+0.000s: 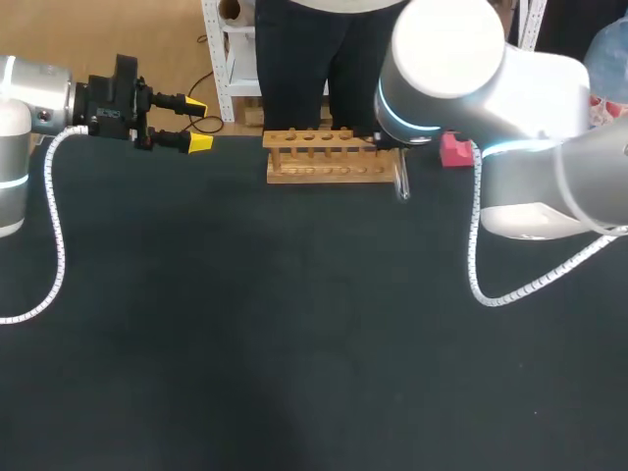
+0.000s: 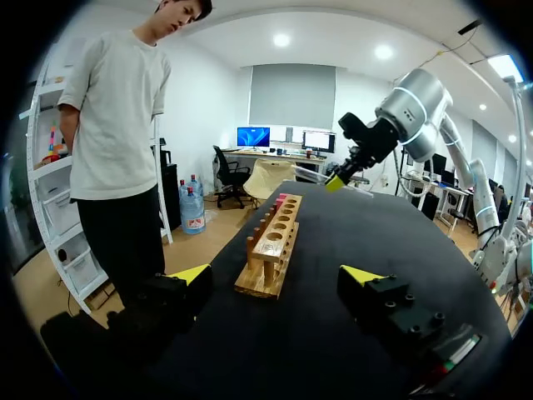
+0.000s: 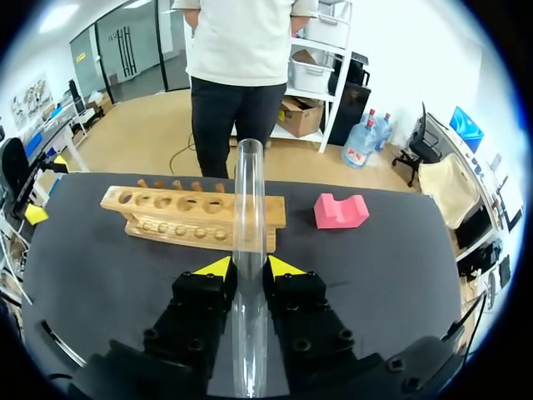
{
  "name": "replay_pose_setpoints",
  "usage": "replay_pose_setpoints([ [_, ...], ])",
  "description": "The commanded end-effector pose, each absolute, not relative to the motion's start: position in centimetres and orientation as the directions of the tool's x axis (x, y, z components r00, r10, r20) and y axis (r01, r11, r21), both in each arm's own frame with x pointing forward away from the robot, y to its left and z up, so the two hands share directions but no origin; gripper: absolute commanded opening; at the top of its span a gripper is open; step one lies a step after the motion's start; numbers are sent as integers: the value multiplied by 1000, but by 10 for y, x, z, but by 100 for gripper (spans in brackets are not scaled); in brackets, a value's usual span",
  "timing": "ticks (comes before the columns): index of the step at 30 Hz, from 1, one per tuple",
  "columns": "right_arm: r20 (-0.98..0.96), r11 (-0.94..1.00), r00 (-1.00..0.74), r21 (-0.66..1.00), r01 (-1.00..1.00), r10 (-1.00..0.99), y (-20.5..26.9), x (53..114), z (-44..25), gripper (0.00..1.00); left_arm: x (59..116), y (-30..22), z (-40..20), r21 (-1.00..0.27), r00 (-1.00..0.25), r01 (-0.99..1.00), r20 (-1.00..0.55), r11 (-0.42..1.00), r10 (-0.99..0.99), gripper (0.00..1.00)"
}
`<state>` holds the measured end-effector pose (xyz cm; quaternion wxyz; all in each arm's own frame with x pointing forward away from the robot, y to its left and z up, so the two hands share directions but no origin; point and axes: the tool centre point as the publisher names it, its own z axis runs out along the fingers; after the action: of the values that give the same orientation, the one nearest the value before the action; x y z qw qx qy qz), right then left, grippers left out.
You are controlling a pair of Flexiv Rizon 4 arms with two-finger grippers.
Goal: Grasp the test tube, adjust it, and insert it.
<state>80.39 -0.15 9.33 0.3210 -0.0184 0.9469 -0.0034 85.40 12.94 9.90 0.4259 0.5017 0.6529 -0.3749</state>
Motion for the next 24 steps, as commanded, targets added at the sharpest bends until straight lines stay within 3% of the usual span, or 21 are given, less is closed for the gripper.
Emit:
replay_pose_setpoints([
  [1, -614, 999, -788, -19, -36, -41, 2, 803, 95, 0, 854, 130, 99, -61, -133, 975, -933, 216, 336, 100],
  [24, -583, 996, -808, -29, -86, -87, 33, 829, 67, 0, 854, 130, 99, -61, -133, 975, -933, 216, 336, 100],
])
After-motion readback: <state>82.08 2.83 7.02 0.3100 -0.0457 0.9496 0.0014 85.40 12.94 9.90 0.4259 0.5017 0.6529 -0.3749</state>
